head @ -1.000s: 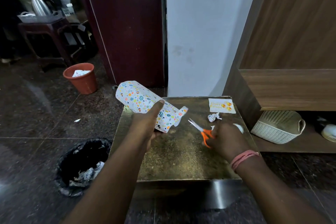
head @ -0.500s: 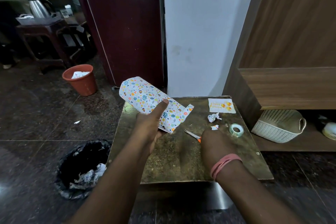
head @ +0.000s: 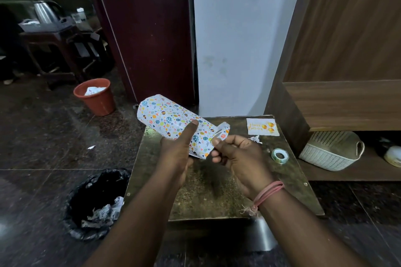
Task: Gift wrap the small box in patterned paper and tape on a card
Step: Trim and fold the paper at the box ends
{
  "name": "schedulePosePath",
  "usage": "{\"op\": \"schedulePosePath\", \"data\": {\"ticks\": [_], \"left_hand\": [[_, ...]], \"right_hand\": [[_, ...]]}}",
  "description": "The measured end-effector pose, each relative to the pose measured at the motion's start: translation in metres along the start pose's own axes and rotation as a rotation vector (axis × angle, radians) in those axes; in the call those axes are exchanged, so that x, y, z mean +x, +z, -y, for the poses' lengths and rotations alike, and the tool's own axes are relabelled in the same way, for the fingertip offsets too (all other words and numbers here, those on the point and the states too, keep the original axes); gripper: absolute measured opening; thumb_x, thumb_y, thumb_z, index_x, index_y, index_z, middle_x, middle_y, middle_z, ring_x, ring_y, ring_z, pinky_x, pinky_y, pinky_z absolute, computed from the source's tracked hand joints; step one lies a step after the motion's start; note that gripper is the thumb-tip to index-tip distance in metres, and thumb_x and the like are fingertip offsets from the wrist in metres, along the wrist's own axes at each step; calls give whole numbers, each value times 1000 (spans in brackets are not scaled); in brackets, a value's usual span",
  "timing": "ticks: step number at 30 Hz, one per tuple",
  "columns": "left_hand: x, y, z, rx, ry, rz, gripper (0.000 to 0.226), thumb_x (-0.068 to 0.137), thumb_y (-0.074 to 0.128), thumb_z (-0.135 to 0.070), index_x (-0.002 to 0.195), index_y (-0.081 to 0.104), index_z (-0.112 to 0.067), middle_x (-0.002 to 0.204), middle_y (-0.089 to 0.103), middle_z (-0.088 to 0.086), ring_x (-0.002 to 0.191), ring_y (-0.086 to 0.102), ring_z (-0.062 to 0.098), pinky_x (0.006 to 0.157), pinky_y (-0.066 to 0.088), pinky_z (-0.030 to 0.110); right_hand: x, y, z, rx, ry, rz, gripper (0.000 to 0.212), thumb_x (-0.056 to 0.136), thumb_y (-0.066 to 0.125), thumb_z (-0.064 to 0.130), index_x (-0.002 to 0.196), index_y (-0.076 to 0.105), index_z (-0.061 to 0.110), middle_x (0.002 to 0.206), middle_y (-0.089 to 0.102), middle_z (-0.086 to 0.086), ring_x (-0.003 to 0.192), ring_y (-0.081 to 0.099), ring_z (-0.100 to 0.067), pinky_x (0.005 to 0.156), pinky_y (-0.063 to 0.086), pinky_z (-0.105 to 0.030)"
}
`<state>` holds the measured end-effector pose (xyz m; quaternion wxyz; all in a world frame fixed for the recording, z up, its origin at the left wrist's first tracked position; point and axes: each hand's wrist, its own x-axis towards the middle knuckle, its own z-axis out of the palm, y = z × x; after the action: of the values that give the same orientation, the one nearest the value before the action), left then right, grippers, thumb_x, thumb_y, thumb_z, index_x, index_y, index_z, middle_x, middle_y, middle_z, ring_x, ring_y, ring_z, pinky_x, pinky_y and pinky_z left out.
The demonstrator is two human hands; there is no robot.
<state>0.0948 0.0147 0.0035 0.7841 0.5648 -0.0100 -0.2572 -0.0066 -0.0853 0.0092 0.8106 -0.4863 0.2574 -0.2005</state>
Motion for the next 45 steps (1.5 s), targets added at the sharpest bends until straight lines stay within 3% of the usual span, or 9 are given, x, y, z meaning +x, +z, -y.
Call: {"op": "schedulePosePath", "data": {"ticks": [4, 9, 16, 20, 23, 28, 32, 37, 45], "left_hand": [[-2, 0, 0, -32, -33, -18, 42, 94, 72, -27, 129, 62, -5, 113, 77, 13, 100, 76, 29, 67, 64, 38], [-6, 4, -1, -46, -50, 8, 39, 96, 70, -26, 129, 62, -5, 113, 77, 14, 99, 76, 30, 60, 61, 35], [-2, 4, 3, -3, -76, 11, 40, 95, 70, -27, 127, 63, -4, 109, 77, 17, 96, 76, 35, 68, 64, 41], [0, 1, 2, -21, -67, 1, 38, 95, 71, -26, 127, 63, -6, 111, 77, 15, 100, 76, 33, 86, 61, 54], [1, -2, -1, -20, -69, 5, 37, 95, 72, -25, 126, 64, -8, 111, 78, 11, 100, 76, 27, 83, 63, 45], [1, -1, 1, 39, -51, 27, 41, 95, 72, -28, 127, 64, -3, 110, 76, 19, 94, 76, 36, 73, 65, 44], [0, -1, 2, 56, -47, 17, 40, 94, 73, -27, 126, 64, -5, 109, 77, 16, 98, 76, 35, 86, 62, 52], [-4, 2, 0, 87, 32, 25, 37, 92, 75, -23, 123, 66, -4, 108, 78, 15, 97, 76, 34, 88, 61, 56], [-2, 0, -3, -55, -26, -76, 35, 94, 73, -23, 124, 64, -9, 109, 78, 9, 93, 78, 23, 66, 64, 38]], "right_hand": [[-1, 3, -3, 87, 11, -6, 5, 92, 66, -2, 93, 62, -6, 69, 63, -11, 59, 62, -16, 57, 57, -22], [-2, 8, -8, 208, 56, -65, 13, 96, 61, -1, 83, 62, -1, 65, 60, -9, 59, 61, -15, 56, 58, -22], [-4, 9, -7, 291, 109, -106, 11, 95, 61, -1, 85, 62, 0, 67, 63, -11, 57, 61, -13, 54, 57, -22], [-1, 7, -6, 349, 97, -112, 12, 97, 58, -3, 85, 60, 2, 66, 65, -9, 59, 62, -14, 59, 58, -22], [1, 2, -2, 354, 118, -45, 3, 97, 59, 1, 95, 61, 0, 78, 66, -13, 65, 64, -15, 63, 60, -22], [-2, 4, 3, 266, 143, 68, 15, 95, 66, 13, 104, 65, 1, 83, 67, -10, 68, 61, -14, 60, 54, -22], [-2, 5, 4, 247, 147, 33, 12, 95, 66, 17, 94, 64, 6, 78, 65, -8, 64, 58, -13, 55, 50, -20], [-1, 2, 3, 241, 153, 0, 9, 96, 65, 9, 94, 62, 1, 73, 64, -9, 61, 58, -14, 55, 53, -20], [4, -1, 4, 371, 142, -36, 13, 100, 55, 7, 88, 60, 4, 73, 61, -8, 61, 57, -14, 53, 51, -19]]}}
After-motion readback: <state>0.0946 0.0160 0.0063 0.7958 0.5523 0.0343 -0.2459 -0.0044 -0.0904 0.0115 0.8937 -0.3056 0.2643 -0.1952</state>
